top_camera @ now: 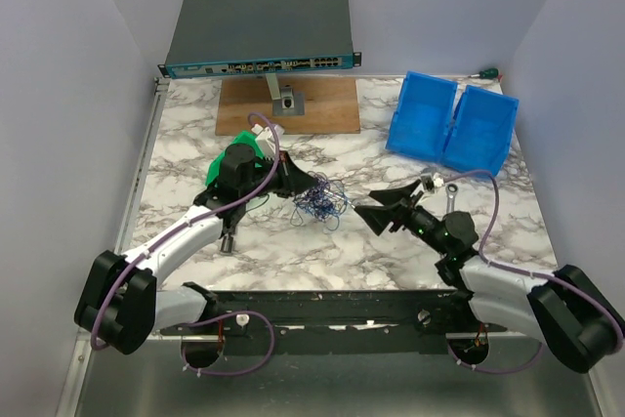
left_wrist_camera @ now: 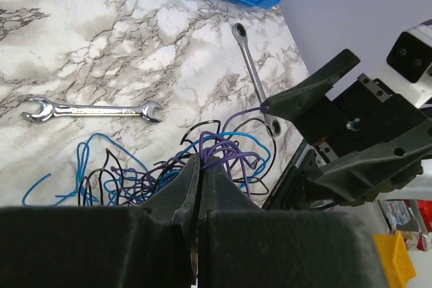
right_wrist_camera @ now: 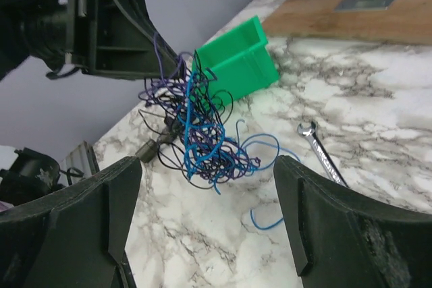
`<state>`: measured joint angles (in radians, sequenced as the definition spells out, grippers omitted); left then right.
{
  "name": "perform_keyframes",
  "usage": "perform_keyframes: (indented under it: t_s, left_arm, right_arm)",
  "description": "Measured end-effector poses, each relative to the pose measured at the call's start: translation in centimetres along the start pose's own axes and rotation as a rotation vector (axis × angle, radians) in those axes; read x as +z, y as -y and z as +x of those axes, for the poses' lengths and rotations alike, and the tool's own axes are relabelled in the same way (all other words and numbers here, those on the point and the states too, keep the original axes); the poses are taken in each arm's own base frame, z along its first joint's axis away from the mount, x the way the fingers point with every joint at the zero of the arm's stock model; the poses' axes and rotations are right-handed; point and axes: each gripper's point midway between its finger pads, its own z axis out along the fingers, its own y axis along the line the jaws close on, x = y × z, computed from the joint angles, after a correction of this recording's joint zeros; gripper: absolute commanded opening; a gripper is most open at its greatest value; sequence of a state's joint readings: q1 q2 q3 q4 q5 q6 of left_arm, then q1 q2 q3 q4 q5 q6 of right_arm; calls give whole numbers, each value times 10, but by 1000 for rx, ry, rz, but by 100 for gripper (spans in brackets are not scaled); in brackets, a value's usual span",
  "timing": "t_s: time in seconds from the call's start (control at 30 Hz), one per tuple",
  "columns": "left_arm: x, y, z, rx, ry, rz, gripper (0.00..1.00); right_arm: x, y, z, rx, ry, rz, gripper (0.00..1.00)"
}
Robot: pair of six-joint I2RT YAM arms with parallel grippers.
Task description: Untangle the cables
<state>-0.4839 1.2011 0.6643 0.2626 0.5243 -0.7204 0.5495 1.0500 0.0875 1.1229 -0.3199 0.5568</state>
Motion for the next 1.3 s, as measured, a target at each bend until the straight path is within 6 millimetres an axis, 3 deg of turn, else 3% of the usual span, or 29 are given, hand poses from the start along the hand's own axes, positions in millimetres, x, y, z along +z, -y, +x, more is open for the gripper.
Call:
perform_keyframes:
  t_s: [0.27,0.6,0.67,0.83,0.97,1.13,1.3]
  left_arm:
    - [-1,11,-3,-53,-6,30,0]
    - [-7,43,-5,-89,-6,132,0]
    - [-6,47,-2,-103,-13,152,0]
    - [-1,54,8,-130,-42,190,0]
    - [-1,48,11,-137,-41,179,0]
    - [-18,21,-8,-113,32,66,0]
    - [-52,-20,-30,-95,193,-123,0]
  right_arm:
    - [11,8,43,46,-172,-34,87]
    - [24,-27,47,-22,-203,-170,80]
    - [27,-33,50,-37,-217,-188,72]
    - [29,-31,56,-55,-240,-179,26]
    - [31,-20,59,-49,-253,-122,2]
    - [44,0,59,-29,-265,-3,1]
    - [58,26,56,0,-256,162,1]
